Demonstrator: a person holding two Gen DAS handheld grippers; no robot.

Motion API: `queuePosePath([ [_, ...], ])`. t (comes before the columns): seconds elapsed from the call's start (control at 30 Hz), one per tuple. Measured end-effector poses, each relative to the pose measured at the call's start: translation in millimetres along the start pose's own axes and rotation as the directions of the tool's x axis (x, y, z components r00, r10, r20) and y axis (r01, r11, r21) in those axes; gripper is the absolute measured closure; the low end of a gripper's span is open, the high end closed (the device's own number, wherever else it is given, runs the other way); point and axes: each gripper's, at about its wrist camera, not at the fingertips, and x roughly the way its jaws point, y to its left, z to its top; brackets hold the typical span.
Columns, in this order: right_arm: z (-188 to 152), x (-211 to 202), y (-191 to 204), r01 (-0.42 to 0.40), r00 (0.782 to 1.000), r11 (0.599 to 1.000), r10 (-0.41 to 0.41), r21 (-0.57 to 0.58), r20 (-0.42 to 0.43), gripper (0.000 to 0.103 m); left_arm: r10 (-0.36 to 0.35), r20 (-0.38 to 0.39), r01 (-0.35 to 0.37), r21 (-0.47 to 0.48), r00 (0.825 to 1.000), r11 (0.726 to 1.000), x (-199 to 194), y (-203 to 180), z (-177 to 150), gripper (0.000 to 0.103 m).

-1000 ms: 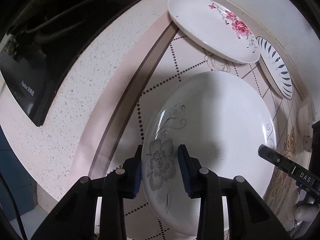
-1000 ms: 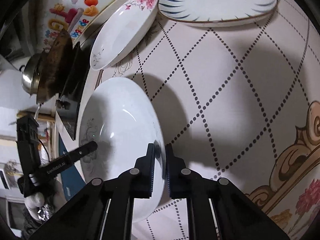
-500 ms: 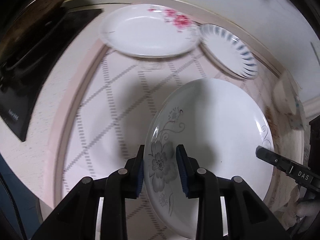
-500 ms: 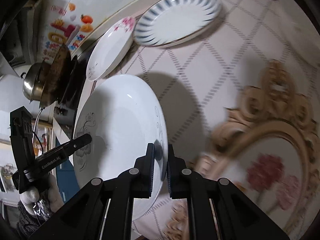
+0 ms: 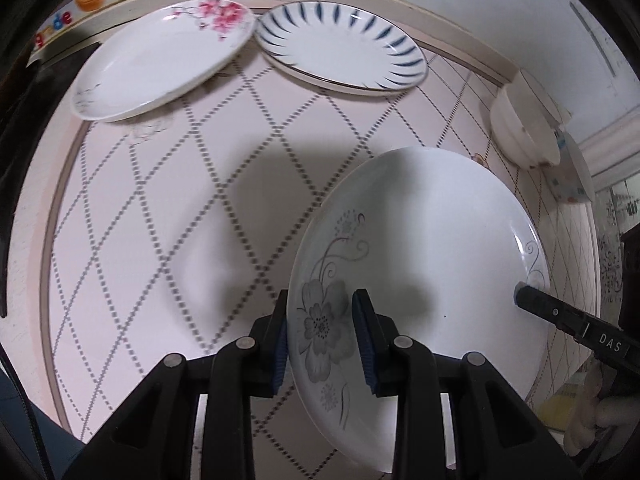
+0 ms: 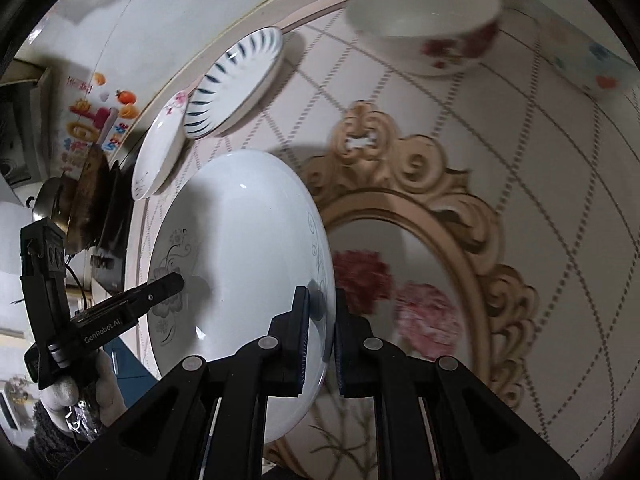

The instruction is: Organize plates and bowls

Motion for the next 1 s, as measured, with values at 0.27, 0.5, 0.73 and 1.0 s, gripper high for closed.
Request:
queuePosePath([
  [0.27,-2,-7,-30,-0.002,1.000,0.999,0.001,0.044,0.018,0.091,0.020,-0.019,-0.020,0.028,1.000,0.999,13,-18,8,0.076],
  [0.5,-4,-7,-43,-0.009,1.000,0.999,0.008,0.051,0.010,0.091,0.034,-0.033,-0.033,0.024,0.999,0.999,18,-24,8,0.076],
  [0.73,-5,-10,-54,-0.014,1.000,0.999,0.014,0.050,0.006,0.091,0.048,-0.046,-0.047,0.023,0.998,0.999,21,-25,9,0.075],
  [1.0,-3,-11,-54,-0.020,1.000,0.998,0.021,0.053,-0.012,0.091,0.048,-0.053,-0.048,0.003,0.997,0.999,23,-24,10,0.075],
])
